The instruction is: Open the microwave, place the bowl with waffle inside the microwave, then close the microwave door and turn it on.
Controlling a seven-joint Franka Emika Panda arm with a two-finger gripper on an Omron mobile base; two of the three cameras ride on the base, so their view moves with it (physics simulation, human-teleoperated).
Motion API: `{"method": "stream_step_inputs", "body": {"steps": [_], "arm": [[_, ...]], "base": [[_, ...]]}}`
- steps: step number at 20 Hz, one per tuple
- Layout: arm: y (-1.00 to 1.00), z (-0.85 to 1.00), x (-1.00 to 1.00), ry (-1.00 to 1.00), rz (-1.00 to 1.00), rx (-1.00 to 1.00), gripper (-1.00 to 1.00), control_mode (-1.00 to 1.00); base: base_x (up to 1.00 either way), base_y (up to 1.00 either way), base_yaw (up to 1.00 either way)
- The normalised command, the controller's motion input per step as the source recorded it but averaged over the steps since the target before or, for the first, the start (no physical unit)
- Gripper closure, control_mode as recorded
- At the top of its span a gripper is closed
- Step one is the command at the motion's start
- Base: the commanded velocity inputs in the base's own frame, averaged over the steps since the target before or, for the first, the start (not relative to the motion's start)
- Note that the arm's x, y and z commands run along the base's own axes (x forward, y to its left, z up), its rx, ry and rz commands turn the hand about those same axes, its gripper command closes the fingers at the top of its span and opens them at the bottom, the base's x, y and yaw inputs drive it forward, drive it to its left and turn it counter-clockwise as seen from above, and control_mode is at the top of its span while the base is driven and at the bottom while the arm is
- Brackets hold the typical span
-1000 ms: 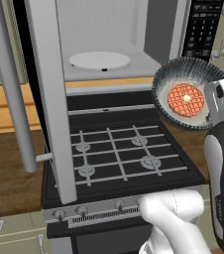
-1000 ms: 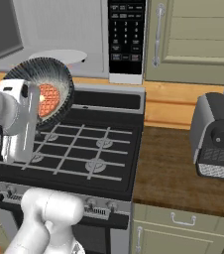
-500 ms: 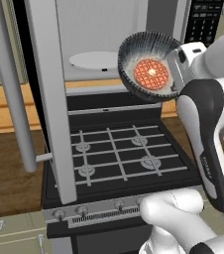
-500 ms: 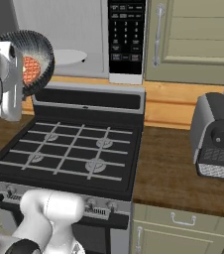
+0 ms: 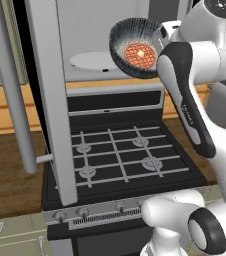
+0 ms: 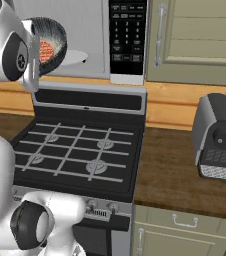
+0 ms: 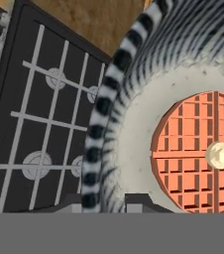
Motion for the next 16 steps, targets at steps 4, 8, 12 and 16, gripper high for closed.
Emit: {"method": "stream_step_inputs", "body": {"steps": [4, 8, 12, 16], "arm": [[0.08, 0.32, 0.59, -0.03, 0.07, 0.00, 1.00, -1.00], [0.37, 0.00, 0.87, 0.15, 0.12, -0.01, 1.00, -1.00], [0.35, 0.00, 0.74, 0.05, 0.13, 0.00, 1.00, -1.00], [0.18, -0.09, 0.71, 0.00, 0.13, 0.00, 1.00, -1.00]], "base": [[0.00, 0.00, 0.00], [0.00, 0.00, 0.00], [0.00, 0.00, 0.00], [0.00, 0.00, 0.00]]}}
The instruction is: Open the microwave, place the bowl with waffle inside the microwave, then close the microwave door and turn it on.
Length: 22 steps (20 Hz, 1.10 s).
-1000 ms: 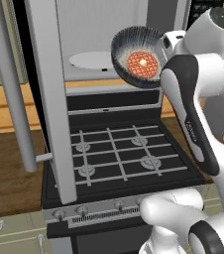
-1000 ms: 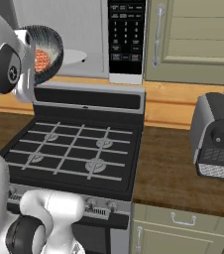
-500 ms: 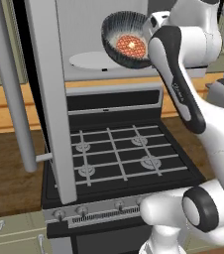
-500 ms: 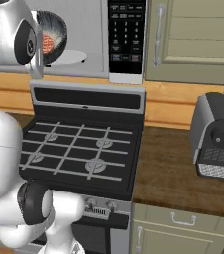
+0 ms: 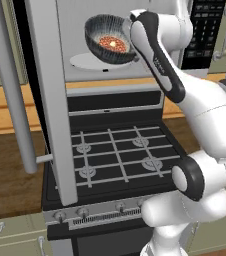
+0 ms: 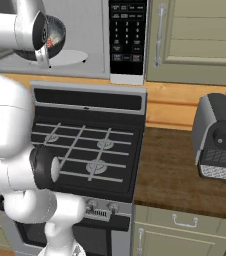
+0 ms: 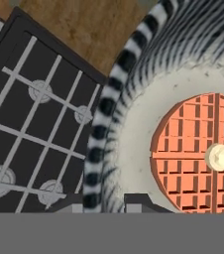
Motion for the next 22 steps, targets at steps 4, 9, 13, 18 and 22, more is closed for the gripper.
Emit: {"method": "stream_step_inputs", "body": {"steps": [4, 9, 13, 18, 22], "arm": [[0.13, -0.18, 0.80, 0.01, 0.04, -0.02, 1.00, -1.00], [0.09, -0.10, 0.68, 0.00, 0.00, -0.02, 1.00, -1.00], [0.01, -0.14, 0.47, 0.00, 0.00, -0.03, 1.00, -1.00], [0.00, -0.33, 0.39, 0.00, 0.00, -0.05, 1.00, -1.00], [0.00, -0.30, 0.38, 0.00, 0.00, -0.04, 1.00, -1.00]], "base": [[0.00, 0.00, 0.00], [0.00, 0.00, 0.00], [0.00, 0.00, 0.00], [0.00, 0.00, 0.00], [0.00, 0.00, 0.00]]}}
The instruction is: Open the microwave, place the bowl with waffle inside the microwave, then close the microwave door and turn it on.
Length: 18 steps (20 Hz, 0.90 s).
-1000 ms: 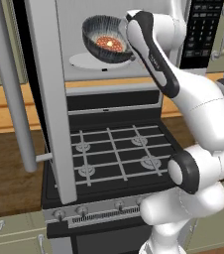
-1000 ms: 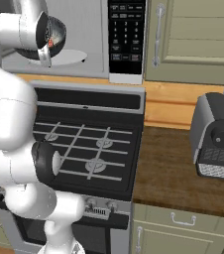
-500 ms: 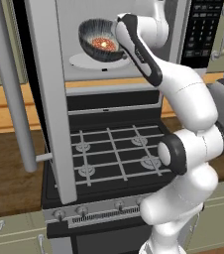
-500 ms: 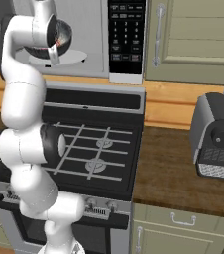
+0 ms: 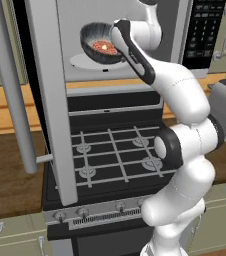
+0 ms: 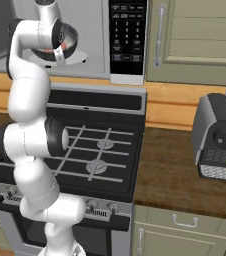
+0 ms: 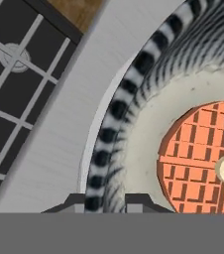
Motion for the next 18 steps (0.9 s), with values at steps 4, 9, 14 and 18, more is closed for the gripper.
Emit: {"method": "stream_step_inputs", "body": {"steps": [4, 9, 14, 18], "arm": [[0.00, -0.27, 0.50, 0.00, 0.00, -0.04, 1.00, -1.00], [0.04, -0.05, 0.08, -0.03, 0.00, -0.02, -1.00, -1.00], [0.00, 0.00, -0.07, -0.20, 0.00, 0.00, -1.00, -1.00], [-0.24, 0.00, -0.86, -0.78, 0.00, 0.04, -1.00, -1.00]], "base": [[0.00, 0.00, 0.00], [0.00, 0.00, 0.00], [0.00, 0.00, 0.00], [0.00, 0.00, 0.00]]}}
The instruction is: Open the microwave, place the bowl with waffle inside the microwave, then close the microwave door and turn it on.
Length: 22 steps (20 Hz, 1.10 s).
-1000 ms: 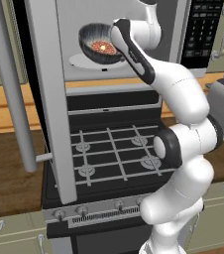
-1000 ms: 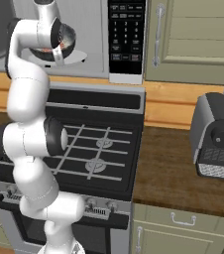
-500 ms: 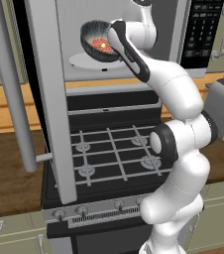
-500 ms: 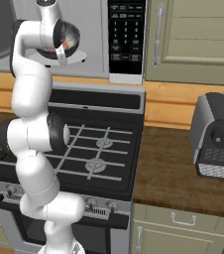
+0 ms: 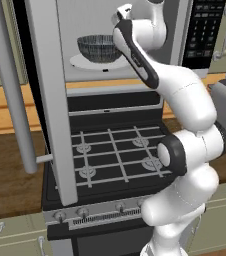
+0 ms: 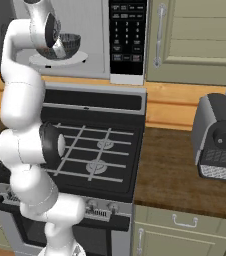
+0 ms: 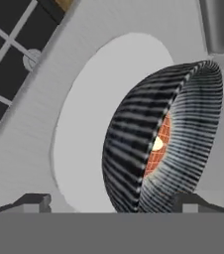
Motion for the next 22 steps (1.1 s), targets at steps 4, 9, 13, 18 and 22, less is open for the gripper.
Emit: {"method": "stream_step_inputs", "body": {"steps": [4, 9, 13, 18, 22], "arm": [[-0.25, -0.03, -1.00, -0.78, 0.00, 0.10, -1.00, -1.00], [-0.19, -0.01, -1.00, -0.29, 0.02, 0.14, -1.00, -1.00], [-0.03, 0.00, -1.00, -0.12, 0.02, 0.03, -1.00, -1.00], [0.00, -0.02, -1.00, 0.04, 0.00, -0.03, -1.00, -1.00], [0.00, -0.18, -0.95, 0.16, 0.01, -0.07, -1.00, -1.00]], "base": [[0.00, 0.00, 0.00], [0.00, 0.00, 0.00], [0.00, 0.00, 0.00], [0.00, 0.00, 0.00], [0.00, 0.00, 0.00]]}}
